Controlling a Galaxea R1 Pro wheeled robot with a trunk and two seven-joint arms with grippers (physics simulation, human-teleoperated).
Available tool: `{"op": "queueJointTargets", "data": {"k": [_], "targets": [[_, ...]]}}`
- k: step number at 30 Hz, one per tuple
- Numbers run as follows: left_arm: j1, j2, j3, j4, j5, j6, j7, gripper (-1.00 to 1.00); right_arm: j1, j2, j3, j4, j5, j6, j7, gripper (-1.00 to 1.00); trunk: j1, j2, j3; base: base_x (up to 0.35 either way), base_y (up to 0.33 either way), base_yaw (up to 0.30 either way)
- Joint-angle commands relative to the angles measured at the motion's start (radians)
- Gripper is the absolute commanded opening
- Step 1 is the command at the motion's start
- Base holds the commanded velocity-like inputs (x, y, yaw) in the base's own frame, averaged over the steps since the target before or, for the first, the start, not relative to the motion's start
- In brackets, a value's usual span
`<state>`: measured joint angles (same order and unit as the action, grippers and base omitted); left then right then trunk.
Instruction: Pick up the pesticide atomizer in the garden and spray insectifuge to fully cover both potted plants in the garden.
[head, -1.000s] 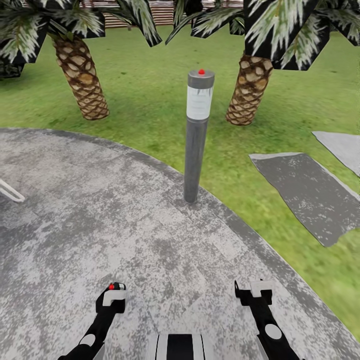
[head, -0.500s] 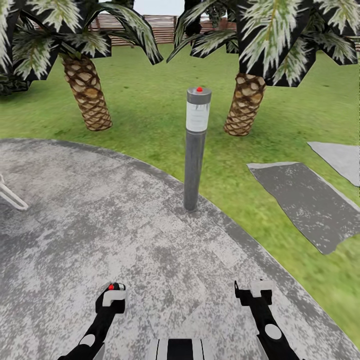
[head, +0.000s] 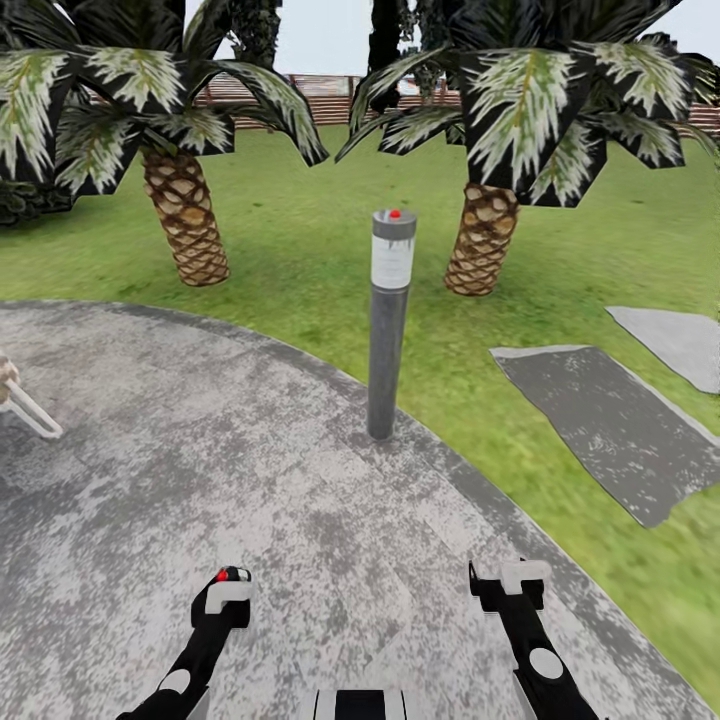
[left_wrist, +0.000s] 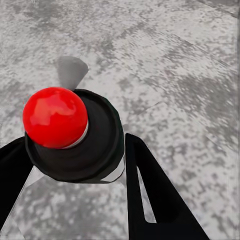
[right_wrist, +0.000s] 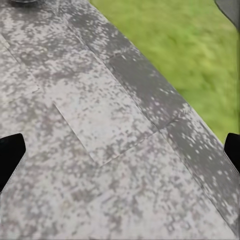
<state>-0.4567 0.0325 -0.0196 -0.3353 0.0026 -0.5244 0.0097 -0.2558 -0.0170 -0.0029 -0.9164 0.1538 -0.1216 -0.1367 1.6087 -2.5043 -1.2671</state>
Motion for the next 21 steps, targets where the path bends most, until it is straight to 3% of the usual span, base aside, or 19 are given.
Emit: {"op": "queueJointTargets", "data": {"k": [1, 21], "targets": [[0.000, 0.000, -0.002, 0.001, 0.000, -0.002, 0.001, -1.00, 0.000, 0.000, 0.000, 0.001, 0.010, -0.001, -0.004, 1.00, -0.001, 0.000, 0.005, 0.000, 0.000, 0.000], [0.000, 0.000, 0.001, 0.002, 0.000, 0.004, 0.002, -1.00, 0.000, 0.000, 0.001, 0.004, 0.010, 0.000, -0.004, 1.00, -0.016, 0.018, 0.092, 0.000, 0.000, 0.000]]}}
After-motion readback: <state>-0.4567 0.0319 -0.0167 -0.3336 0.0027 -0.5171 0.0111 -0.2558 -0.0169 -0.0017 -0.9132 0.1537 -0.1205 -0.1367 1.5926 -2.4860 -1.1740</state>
